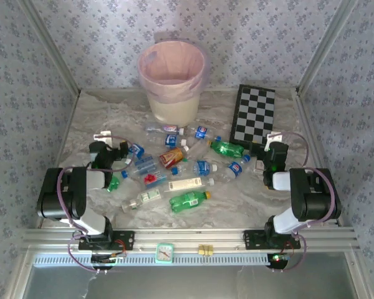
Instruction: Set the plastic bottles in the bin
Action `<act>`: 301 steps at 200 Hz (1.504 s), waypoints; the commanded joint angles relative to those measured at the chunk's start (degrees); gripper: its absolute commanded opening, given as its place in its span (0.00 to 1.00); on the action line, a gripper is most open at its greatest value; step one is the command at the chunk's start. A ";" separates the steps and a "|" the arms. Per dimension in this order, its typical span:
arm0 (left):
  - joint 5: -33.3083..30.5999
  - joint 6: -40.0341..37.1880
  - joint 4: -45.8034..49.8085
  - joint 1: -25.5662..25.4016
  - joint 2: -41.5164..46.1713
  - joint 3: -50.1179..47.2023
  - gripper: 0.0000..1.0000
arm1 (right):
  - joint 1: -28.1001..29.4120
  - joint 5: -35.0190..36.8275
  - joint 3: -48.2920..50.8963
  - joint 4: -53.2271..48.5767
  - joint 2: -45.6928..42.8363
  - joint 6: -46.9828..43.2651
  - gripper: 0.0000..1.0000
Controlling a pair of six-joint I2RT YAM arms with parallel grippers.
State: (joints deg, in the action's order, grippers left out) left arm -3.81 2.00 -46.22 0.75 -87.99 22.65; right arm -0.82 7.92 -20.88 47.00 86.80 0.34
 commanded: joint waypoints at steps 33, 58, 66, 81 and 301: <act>1.10 -0.33 -0.01 0.16 0.01 1.25 1.00 | 0.03 -1.13 -1.08 1.05 0.56 -1.31 1.00; 1.00 -0.48 -0.10 0.06 -0.02 1.16 1.00 | 0.03 -1.16 -1.02 1.05 0.56 -1.31 1.00; 1.00 -0.48 -0.10 0.08 0.01 1.16 1.00 | 0.03 -1.19 -1.05 0.98 0.57 -1.30 1.00; 1.09 -0.33 0.02 0.11 0.00 1.25 1.00 | -0.14 -1.50 -1.14 0.90 0.56 -1.22 1.00; -7.06 22.65 31.93 -2.53 28.46 12.00 1.00 | 5.70 4.70 -26.01 -58.33 -18.93 24.62 1.00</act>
State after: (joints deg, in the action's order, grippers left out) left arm -13.39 13.04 -23.38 -1.21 -63.99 31.83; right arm 3.51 13.50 -39.68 11.33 68.36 10.31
